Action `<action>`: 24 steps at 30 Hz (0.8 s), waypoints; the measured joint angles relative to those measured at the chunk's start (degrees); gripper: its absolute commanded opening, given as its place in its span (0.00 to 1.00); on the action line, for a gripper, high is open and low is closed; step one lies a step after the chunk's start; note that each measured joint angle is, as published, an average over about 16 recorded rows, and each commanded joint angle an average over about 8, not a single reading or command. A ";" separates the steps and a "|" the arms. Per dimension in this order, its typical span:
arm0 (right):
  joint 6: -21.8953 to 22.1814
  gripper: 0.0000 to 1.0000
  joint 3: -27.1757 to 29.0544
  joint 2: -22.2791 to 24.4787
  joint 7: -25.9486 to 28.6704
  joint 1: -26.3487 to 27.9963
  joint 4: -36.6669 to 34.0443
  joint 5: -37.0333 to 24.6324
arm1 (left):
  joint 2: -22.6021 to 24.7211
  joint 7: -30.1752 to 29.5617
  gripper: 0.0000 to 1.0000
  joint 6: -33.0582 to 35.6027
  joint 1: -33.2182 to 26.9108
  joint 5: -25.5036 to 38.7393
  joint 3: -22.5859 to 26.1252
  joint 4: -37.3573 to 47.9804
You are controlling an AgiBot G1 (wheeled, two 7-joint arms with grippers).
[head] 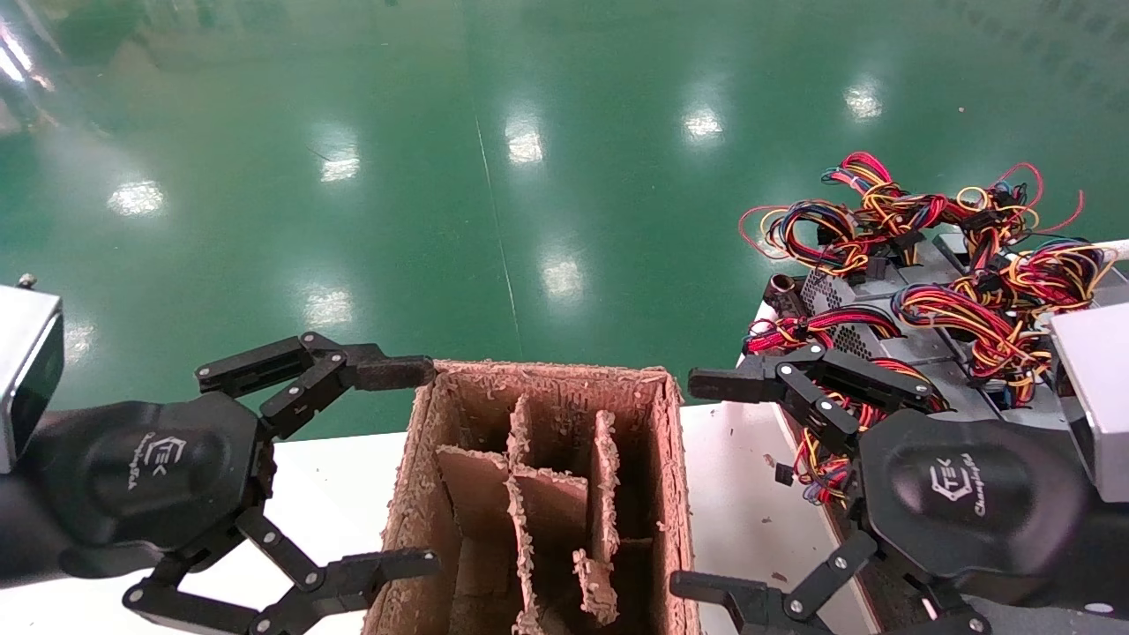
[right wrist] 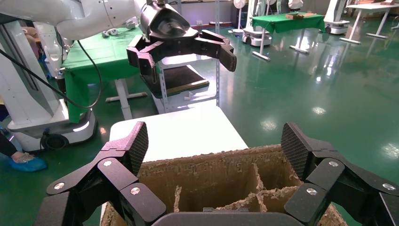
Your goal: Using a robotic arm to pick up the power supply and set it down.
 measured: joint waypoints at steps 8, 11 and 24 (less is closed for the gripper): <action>-0.02 1.00 -0.09 0.13 -0.04 0.07 -0.19 0.07 | 0.00 0.00 1.00 0.00 0.00 0.00 0.00 0.00; -0.03 1.00 -0.11 0.16 -0.05 0.09 -0.23 0.09 | 0.00 0.00 1.00 0.00 0.00 0.00 0.00 0.00; -0.08 1.00 -0.17 0.22 -0.10 0.14 -0.33 0.15 | 0.00 0.00 1.00 0.00 0.00 0.00 0.00 0.00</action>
